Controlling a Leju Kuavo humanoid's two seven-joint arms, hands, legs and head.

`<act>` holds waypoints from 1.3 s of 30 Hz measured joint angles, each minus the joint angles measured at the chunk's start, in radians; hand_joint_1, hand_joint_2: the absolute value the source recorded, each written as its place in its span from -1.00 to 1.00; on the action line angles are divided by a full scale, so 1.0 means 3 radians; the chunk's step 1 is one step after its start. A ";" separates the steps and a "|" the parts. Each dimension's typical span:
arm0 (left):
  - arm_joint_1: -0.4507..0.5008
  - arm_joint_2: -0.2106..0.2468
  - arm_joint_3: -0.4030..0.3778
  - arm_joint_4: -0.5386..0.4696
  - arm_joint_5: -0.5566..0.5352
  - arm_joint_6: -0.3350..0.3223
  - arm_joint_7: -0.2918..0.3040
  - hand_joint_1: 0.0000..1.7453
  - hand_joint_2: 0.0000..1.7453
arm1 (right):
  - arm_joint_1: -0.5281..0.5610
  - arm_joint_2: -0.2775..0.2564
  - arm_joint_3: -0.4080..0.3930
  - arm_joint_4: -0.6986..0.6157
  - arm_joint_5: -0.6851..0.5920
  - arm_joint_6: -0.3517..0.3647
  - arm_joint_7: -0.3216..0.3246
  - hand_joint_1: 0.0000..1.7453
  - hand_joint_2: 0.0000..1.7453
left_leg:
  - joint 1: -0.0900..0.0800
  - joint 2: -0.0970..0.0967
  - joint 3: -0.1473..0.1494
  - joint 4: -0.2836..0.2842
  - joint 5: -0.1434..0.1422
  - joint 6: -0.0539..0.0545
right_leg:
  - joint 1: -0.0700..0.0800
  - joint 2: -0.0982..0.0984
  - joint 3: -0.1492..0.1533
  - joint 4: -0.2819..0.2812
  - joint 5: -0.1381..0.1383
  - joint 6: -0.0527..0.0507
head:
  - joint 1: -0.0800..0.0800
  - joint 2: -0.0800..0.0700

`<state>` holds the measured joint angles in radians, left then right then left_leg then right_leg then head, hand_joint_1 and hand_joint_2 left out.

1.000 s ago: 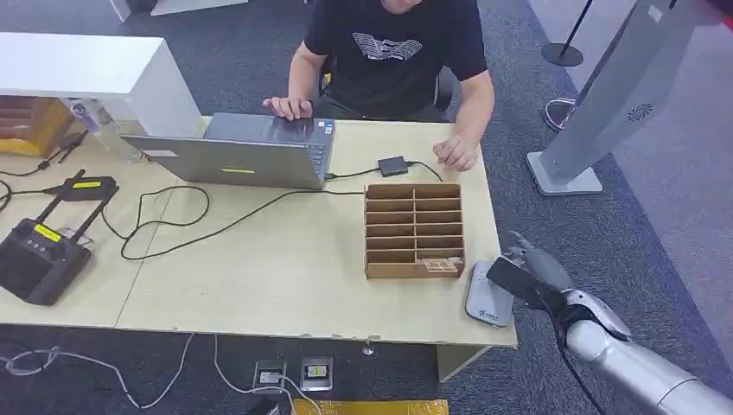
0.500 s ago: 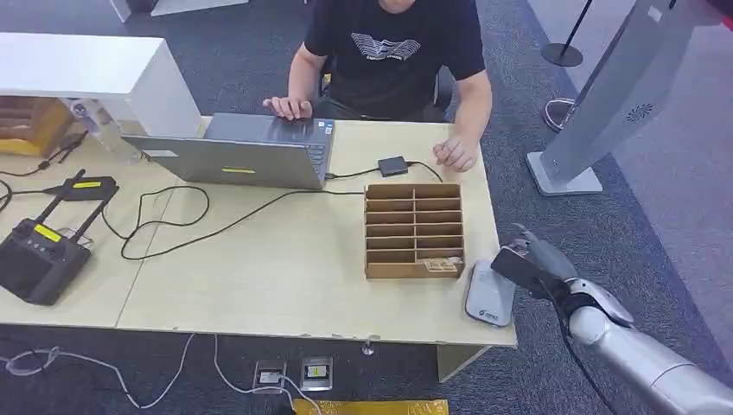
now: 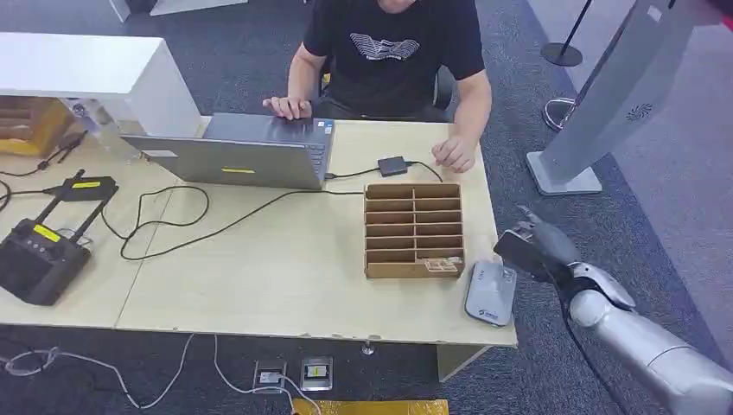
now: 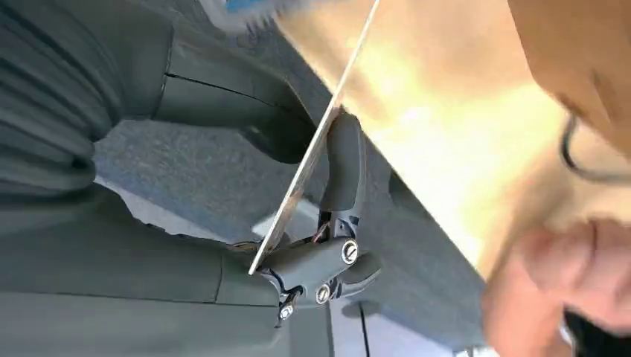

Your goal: Pass the card to the sensor for recognition and then transmit it.

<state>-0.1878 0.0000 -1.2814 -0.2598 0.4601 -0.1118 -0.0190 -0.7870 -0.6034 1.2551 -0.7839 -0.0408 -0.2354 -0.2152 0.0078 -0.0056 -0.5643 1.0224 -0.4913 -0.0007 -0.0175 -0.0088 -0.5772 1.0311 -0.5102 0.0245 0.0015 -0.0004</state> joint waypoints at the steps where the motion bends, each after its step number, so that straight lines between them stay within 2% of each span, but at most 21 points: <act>1: 0.0000 0.0004 0.0000 0.0001 -0.0003 -0.0003 -0.0050 -1.00 -1.00 | -0.0079 -0.0013 -0.0001 -0.0008 -0.0008 -0.0014 0.0010 1.00 1.00 | 0.0000 0.0001 0.0000 0.0000 0.0000 0.0000 | -0.0001 0.0001 -0.0001 0.0000 0.0000 0.0000 | 0.0000 0.0000; 3: -0.0001 0.0019 -0.0001 0.0000 -0.0029 -0.0009 -0.0188 -1.00 -1.00 | -0.0255 -0.0067 -0.0013 -0.0063 0.0030 -0.0121 0.0019 1.00 1.00 | -0.0001 -0.0001 -0.0001 0.0000 0.0002 0.0003 | -0.0001 -0.0004 0.0000 0.0000 0.0001 0.0002 | 0.0001 0.0000; 5: -0.0004 0.0027 -0.0027 0.0001 -0.0090 -0.0024 -0.0243 -1.00 -1.00 | -0.0460 -0.0113 -0.0051 -0.0145 0.0113 -0.0197 0.0019 1.00 1.00 | -0.0001 0.0000 0.0000 0.0000 0.0003 0.0003 | -0.0002 -0.0002 0.0000 0.0000 0.0002 0.0002 | 0.0000 0.0000; 9: -0.0030 0.0079 -0.0070 0.0001 -0.0240 -0.0193 -0.0182 -1.00 -1.00 | -0.0794 -0.0145 -0.0234 -0.0169 0.0587 -0.0183 -0.0029 1.00 1.00 | -0.0001 -0.0001 0.0002 0.0000 0.0003 0.0004 | -0.0001 -0.0005 0.0002 0.0000 0.0002 0.0002 | 0.0001 0.0000; 14: -0.0028 0.0149 -0.0123 0.0010 -0.0324 -0.0284 -0.0218 -1.00 -1.00 | -0.0896 -0.0165 -0.0449 -0.0135 0.0762 -0.0202 -0.0188 1.00 1.00 | 0.0000 -0.0003 0.0000 0.0000 0.0003 0.0004 | 0.0000 -0.0005 0.0004 0.0000 0.0002 0.0002 | 0.0001 0.0000; 16: -0.0040 0.0154 -0.0162 0.0008 -0.0417 -0.0331 -0.0219 -1.00 -1.00 | -0.0907 -0.0149 -0.0532 -0.0135 0.0897 -0.0141 -0.0188 1.00 1.00 | -0.0001 -0.0003 -0.0001 0.0000 0.0003 0.0004 | -0.0001 -0.0005 0.0004 0.0001 0.0002 0.0002 | 0.0000 0.0000; 19: -0.0067 0.0168 -0.0208 -0.0028 -0.0568 -0.0423 -0.0244 -1.00 -1.00 | -0.0935 -0.0032 -0.0683 -0.0123 0.1347 -0.0022 -0.0136 1.00 1.00 | 0.0000 -0.0003 -0.0001 0.0000 0.0003 0.0004 | 0.0000 -0.0005 0.0005 0.0001 0.0002 0.0002 | 0.0001 0.0000; 22: -0.0098 0.0224 -0.0238 -0.0126 -0.0656 -0.0507 -0.0272 -1.00 -1.00 | -0.0907 0.0191 -0.0853 -0.0102 0.1790 0.0135 -0.0066 1.00 1.00 | 0.0002 -0.0002 0.0003 0.0000 0.0005 0.0001 | 0.0003 -0.0004 0.0004 0.0004 0.0002 0.0002 | 0.0001 0.0000; 23: -0.0098 0.0253 -0.0238 -0.0135 -0.0656 -0.0535 -0.0362 -1.00 -1.00 | -0.0876 0.0264 -0.0903 -0.0087 0.1926 0.0172 -0.0060 1.00 1.00 | 0.0006 -0.0003 0.0004 0.0000 0.0005 0.0001 | 0.0005 -0.0005 0.0005 0.0004 0.0002 0.0001 | 0.0000 0.0000; 25: -0.0100 0.0304 -0.0238 -0.0131 -0.0656 -0.0604 -0.0666 -1.00 -1.00 | -0.0785 0.0399 -0.0982 -0.0032 0.2149 0.0240 -0.0046 1.00 1.00 | 0.0008 -0.0011 0.0002 0.0000 0.0007 0.0000 | 0.0008 -0.0012 0.0005 0.0004 0.0002 0.0001 | 0.0001 0.0000; 26: -0.0104 0.0330 -0.0238 -0.0132 -0.0631 -0.0622 -0.0739 -1.00 -1.00 | -0.0727 0.0478 -0.1029 0.0002 0.2219 0.0279 -0.0009 1.00 1.00 | 0.0008 -0.0011 0.0002 0.0000 0.0009 -0.0002 | 0.0008 -0.0015 0.0006 0.0004 0.0002 0.0001 | 0.0003 0.0000; 30: -0.0111 0.0425 -0.0212 -0.0238 -0.0470 -0.0617 -0.0621 -1.00 -1.00 | -0.0463 0.0689 -0.1264 0.0023 0.2490 0.0452 0.0115 1.00 1.00 | 0.0009 -0.0014 0.0002 0.0000 0.0009 -0.0003 | 0.0008 -0.0016 0.0007 0.0004 0.0001 0.0000 | 0.0003 0.0000; 38: -0.0107 0.0520 -0.0210 -0.0299 -0.0477 -0.0617 -0.0595 -1.00 -1.00 | -0.0196 0.0858 -0.1693 0.0028 0.2675 0.0557 0.0102 1.00 1.00 | 0.0006 -0.0022 -0.0002 0.0000 0.0009 -0.0002 | 0.0006 -0.0023 0.0006 0.0002 0.0001 0.0000 | 0.0003 0.0000; 39: -0.0108 0.0542 -0.0210 -0.0318 -0.0505 -0.0586 -0.0406 -1.00 -1.00 | -0.0192 0.0877 -0.1738 0.0028 0.2710 0.0596 0.0103 1.00 1.00 | 0.0006 -0.0022 -0.0002 0.0000 0.0009 -0.0002 | 0.0006 -0.0023 0.0006 0.0002 0.0001 0.0000 | 0.0003 0.0000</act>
<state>-0.2202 0.1625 -1.3443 -0.3551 0.3087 -0.2877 -0.1408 -0.8445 -0.3404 0.7338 -0.7755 0.7723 -0.0565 -0.1843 0.0096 -0.0121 -0.5648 1.0224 -0.4885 -0.0015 -0.0157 -0.0157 -0.5753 1.0317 -0.5100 0.0245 0.0023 -0.0004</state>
